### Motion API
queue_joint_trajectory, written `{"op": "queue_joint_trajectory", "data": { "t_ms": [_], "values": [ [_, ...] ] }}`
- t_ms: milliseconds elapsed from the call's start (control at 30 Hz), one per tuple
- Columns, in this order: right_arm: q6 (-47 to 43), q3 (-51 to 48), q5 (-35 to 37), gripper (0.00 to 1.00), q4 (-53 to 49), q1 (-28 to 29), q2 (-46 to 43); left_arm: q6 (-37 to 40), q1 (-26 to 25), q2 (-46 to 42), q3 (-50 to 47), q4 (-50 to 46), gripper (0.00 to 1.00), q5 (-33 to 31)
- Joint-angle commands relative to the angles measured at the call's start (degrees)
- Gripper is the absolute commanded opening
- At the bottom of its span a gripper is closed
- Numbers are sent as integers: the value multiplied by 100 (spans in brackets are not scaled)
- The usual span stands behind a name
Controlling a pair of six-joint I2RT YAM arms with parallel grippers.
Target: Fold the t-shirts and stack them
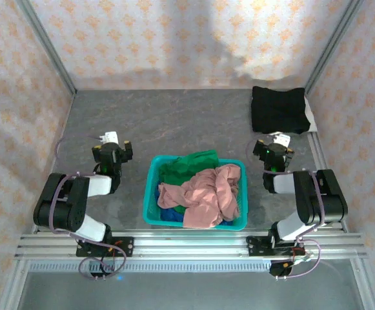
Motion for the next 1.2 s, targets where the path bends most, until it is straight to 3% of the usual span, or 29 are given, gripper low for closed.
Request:
{"op": "queue_joint_trajectory", "data": {
  "t_ms": [0, 833, 900, 967, 1100, 1167],
  "values": [
    [-68, 95, -101, 99, 33, -33, -65, -85, -26, -30, 4, 203, 100, -199],
    [-120, 179, -95, 99, -110, -13, -202, -74, -33, -34, 6, 238, 100, -230],
    [-236, 688, -142, 99, -1604, 117, -810, -22, -303, -464, 284, -481, 100, -1006],
    [-89, 1205, -383, 99, -2721, 161, -1404, -279, -729, -1244, 997, -2200, 100, -2154],
    [864, 1283, -692, 99, -3095, 156, -2337, -1349, -767, -2906, 1850, -4556, 100, -381],
    [2748, 1475, 452, 99, -4428, 148, -2718, -1997, -759, -3489, 2296, -5705, 100, 391]
  ]
}}
